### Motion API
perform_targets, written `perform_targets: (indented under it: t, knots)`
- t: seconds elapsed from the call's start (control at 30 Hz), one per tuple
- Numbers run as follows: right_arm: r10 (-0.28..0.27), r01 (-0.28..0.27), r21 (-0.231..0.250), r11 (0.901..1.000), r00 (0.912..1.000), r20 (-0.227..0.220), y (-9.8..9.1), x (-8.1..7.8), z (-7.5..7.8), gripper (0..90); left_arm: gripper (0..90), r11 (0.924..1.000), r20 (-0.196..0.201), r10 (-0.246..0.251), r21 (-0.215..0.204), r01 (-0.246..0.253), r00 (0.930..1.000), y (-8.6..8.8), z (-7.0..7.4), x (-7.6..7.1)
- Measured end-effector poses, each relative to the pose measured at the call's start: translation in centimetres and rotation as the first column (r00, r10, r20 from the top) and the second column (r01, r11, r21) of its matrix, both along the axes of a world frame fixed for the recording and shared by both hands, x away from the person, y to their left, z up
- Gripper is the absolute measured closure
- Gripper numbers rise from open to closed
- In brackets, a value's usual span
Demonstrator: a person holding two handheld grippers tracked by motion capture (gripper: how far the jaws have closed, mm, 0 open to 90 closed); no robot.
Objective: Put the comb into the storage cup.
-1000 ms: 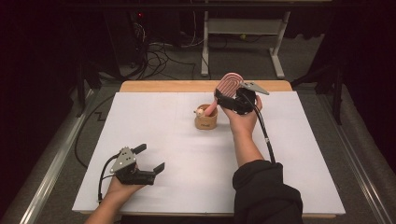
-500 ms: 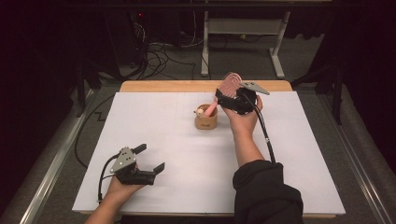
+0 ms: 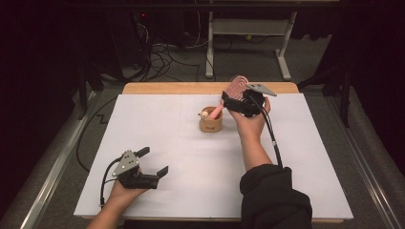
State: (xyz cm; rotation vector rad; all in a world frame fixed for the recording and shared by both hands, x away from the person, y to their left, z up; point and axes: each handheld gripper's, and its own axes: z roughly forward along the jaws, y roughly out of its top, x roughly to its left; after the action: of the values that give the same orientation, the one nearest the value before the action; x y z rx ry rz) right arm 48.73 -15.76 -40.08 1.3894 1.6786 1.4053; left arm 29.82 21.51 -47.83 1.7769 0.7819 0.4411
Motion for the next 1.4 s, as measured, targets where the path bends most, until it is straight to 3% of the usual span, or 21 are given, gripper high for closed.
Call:
perform_targets:
  t: [0.7,0.87,1.3,1.4]
  knots:
    - [0.001,-0.001,-0.044,0.9990,1.0000,-0.005,-1.1,-2.0,-0.2,0.3,0.0,1.0000,-0.001,0.001,-0.002,-0.001,1.0000,-0.1,0.1,0.0]
    - [0.011,-0.012,-0.086,0.9962,0.9998,-0.013,-1.5,-2.8,-0.4,0.3,0.0,1.0000,-0.005,0.007,0.001,-0.007,1.0000,-0.1,0.1,0.1]
    - [0.029,-0.034,-0.144,0.9890,0.9990,-0.034,-2.6,-5.1,-2.4,0.4,0.0,0.9998,-0.006,0.010,0.016,-0.010,0.9999,-0.1,0.2,0.2]
    - [0.040,-0.046,-0.175,0.9835,0.9986,-0.035,-2.8,-5.9,-2.9,0.4,0.0,0.9998,-0.008,0.013,0.014,-0.012,0.9999,-0.1,0.2,0.2]
